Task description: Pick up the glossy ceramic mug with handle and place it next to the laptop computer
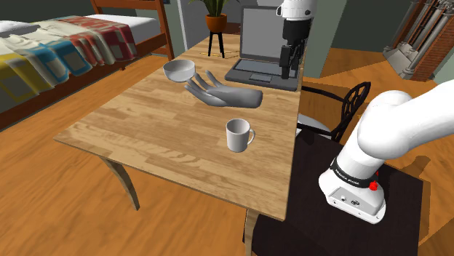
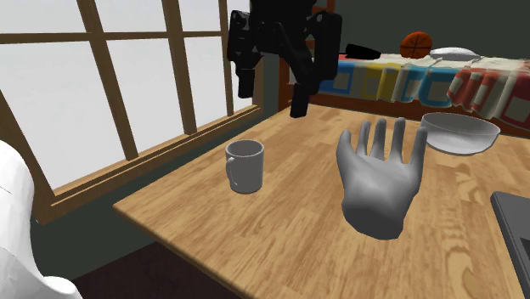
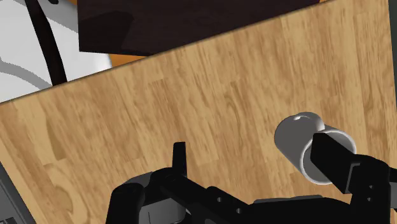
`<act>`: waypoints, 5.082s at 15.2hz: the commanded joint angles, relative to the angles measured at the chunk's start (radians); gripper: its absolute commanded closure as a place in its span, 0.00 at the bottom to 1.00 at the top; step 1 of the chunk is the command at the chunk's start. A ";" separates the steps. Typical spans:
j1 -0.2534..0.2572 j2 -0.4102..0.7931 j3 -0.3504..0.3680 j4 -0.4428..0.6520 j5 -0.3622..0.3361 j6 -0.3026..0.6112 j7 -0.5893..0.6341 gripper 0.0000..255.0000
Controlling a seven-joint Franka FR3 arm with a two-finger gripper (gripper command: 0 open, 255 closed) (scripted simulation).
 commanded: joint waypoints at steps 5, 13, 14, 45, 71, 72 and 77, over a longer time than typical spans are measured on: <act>0.030 0.070 0.049 -0.047 0.046 0.112 0.054 0.00; 0.090 0.275 0.144 -0.077 0.126 0.344 0.152 0.00; 0.098 0.306 0.156 -0.075 0.134 0.373 0.163 0.00; 0.127 0.455 0.205 -0.107 0.165 0.555 0.205 1.00; 0.121 0.317 0.183 0.135 0.148 0.176 0.231 1.00; 0.121 0.315 0.182 0.147 0.147 0.162 0.232 1.00; 0.120 0.310 0.178 0.209 0.144 0.095 0.237 1.00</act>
